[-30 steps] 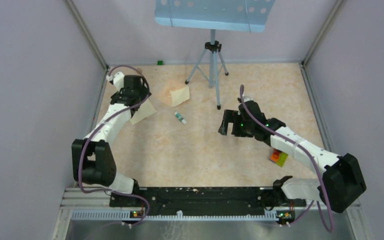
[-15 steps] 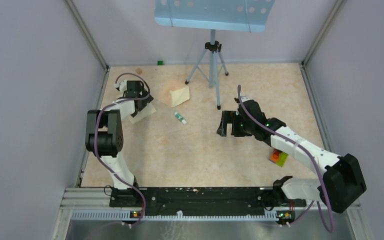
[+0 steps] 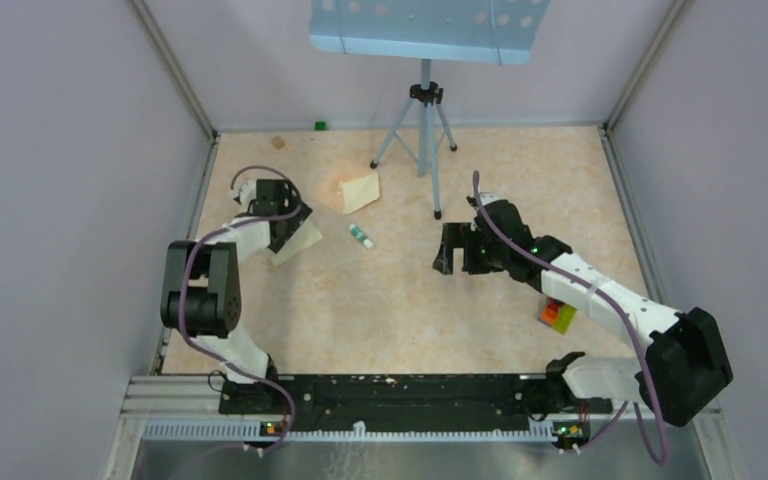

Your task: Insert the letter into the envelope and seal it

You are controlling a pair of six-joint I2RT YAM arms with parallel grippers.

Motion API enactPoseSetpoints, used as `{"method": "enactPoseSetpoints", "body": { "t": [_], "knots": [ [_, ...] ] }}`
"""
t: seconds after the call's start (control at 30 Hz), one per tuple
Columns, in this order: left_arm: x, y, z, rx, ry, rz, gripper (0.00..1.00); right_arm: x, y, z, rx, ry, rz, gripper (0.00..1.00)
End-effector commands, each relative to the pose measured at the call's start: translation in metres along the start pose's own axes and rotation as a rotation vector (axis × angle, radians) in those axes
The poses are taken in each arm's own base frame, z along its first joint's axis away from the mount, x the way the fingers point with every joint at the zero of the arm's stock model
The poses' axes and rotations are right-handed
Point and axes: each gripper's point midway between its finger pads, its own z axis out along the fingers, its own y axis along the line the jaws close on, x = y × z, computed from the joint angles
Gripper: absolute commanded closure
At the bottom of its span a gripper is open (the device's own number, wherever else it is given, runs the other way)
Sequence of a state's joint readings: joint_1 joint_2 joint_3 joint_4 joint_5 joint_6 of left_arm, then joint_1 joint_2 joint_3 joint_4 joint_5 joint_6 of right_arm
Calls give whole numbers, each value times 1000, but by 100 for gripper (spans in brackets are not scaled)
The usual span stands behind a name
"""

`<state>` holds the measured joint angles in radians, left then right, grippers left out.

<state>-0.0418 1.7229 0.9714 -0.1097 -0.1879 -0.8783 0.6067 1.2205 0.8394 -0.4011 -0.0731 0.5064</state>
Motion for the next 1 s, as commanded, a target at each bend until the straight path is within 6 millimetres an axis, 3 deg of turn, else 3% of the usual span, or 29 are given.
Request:
{"method": "enactPoseSetpoints", "body": {
  "t": [0.0,0.37,0.7,0.8,0.97],
  "knots": [
    [76,48,-31,-114,219,2,1,-6,8,1,-36,-29,-29,1],
    [185,81,-119,-90,374,126,1,12,5,2,-57,-5,-17,1],
    [256,91,-195,33,540,378,1,30,8,6,-114,12,41,2],
    [247,82,-209,46,517,460,1,35,18,10,-176,31,72,1],
    [184,47,-223,86,274,511,1,43,48,22,-290,66,117,2]
  ]
}}
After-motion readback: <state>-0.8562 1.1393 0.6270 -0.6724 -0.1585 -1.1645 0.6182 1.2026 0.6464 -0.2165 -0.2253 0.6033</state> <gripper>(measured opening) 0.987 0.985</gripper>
